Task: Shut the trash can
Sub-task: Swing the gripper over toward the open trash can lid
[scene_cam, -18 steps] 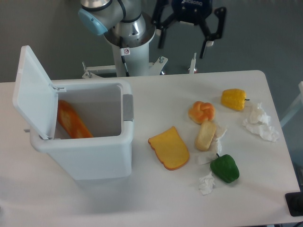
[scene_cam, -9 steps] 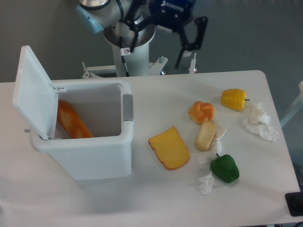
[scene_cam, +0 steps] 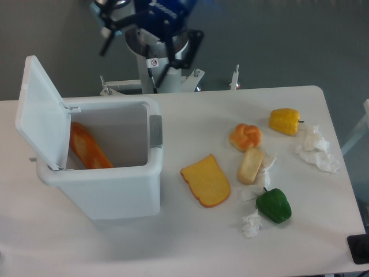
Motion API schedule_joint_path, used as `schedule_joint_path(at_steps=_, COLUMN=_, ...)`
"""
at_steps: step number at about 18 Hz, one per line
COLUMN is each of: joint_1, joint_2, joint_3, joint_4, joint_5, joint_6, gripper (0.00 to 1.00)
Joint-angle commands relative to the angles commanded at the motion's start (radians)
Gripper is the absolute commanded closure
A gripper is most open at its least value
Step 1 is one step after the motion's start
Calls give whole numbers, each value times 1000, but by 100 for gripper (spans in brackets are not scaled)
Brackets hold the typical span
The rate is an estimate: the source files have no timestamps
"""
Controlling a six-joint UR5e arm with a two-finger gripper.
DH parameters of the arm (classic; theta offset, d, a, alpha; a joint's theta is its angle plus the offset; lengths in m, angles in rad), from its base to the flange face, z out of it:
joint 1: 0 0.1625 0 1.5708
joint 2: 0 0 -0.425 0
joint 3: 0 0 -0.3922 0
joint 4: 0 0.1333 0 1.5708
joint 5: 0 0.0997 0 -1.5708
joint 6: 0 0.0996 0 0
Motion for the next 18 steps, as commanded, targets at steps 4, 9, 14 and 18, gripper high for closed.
schedule_joint_path(at_steps=4, joint_1=-32, joint_2=11, joint_3=17, joint_4=0, joint_5=0, joint_6=-17, gripper=0)
schedule_joint_path(at_steps=9, joint_1=-78, joint_2=17, joint_3=26, joint_4=0, joint_5=2, joint_6=-54, gripper=0)
schedule_joint_path(at_steps=14, joint_1=-112, joint_2=17, joint_3=41, joint_4=0, joint_5=2, joint_6=-86, gripper=0)
schedule_joint_path(at_steps=18, joint_1=-146, joint_2=15, joint_3=41, joint_4=0, joint_5=0, joint_6=-101, gripper=0)
